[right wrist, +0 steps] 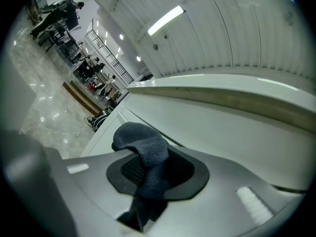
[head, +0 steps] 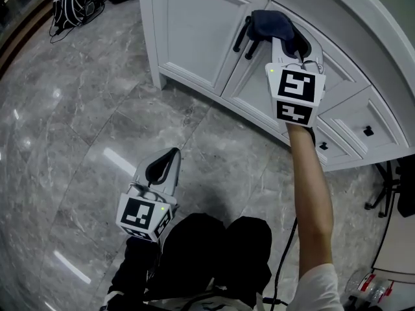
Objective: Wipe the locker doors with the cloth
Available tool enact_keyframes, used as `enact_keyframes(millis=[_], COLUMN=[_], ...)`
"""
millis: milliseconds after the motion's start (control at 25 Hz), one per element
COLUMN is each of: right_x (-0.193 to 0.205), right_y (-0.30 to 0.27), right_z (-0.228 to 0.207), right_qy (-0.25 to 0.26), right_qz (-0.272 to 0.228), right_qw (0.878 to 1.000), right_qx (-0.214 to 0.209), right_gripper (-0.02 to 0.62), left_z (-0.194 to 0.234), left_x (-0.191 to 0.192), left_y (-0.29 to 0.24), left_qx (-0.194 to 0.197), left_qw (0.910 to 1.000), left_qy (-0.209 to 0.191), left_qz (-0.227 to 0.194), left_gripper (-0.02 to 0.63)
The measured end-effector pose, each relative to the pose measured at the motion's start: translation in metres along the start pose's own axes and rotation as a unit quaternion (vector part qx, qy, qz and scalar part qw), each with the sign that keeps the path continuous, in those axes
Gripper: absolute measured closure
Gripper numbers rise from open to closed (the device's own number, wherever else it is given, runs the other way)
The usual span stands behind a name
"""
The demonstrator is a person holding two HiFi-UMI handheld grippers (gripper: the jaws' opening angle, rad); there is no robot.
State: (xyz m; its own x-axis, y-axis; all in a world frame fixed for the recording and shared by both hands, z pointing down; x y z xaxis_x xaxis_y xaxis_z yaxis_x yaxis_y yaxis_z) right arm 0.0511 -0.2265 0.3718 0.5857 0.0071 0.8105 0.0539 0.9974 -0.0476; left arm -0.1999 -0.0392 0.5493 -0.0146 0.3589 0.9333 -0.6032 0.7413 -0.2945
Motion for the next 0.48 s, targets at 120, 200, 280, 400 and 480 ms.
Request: enact_keyframes(millis=[120, 200, 280, 400, 480], right_x=[-0.02, -0.032, -0.042, -0.052, -0.055], right_y=[-0.006, -0.012, -0.019, -0.032, -0.041], right_z=[-0.002, -0.002, 0.002, 0.016, 0.026], right_qy=[-0.003, -0.005, -0.003, 0.003, 0.002], right_qz=[-0.012, -0.017, -0.02, -0.02, -0.016], right_qw=[1.0, 1.0, 1.0, 1.0, 1.0], right_qx=[0.003, 0.004, 0.004, -0.003, -0.011], right_gripper=[0.511, 0.511, 0.511, 0.511, 0.511], left_z=[0.003, 0.005, 0.007, 0.01, 0.014], left_x=[0.0, 0.001, 0.001, 0.002, 0.002], left_y=[0.002, 0.003, 0.004, 0.005, 0.007], left_qx=[-0.003, -0.005, -0.006, -0.009, -0.011], left_qw=[1.0, 1.0, 1.0, 0.9999, 0.9999], left_qy=[0.001, 0.002, 0.004, 0.006, 0.007], left_qz=[-0.001, 0.0, 0.0, 0.0, 0.0], left_gripper=[0.604, 0.604, 0.604, 0.604, 0.604])
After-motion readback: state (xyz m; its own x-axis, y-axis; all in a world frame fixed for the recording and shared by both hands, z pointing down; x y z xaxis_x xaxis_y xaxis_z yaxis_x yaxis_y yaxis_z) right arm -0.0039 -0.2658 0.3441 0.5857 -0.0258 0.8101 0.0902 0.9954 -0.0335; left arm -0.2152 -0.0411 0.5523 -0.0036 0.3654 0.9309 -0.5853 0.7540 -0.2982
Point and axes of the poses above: the fingertips, and each gripper's own axes: y backward along the fingers, z to its left, x out of its underside, the point moved 8 cm from there along y, backward along the fingers, and after that the axes turned 8 degrees about z, right-handed, at the moved point
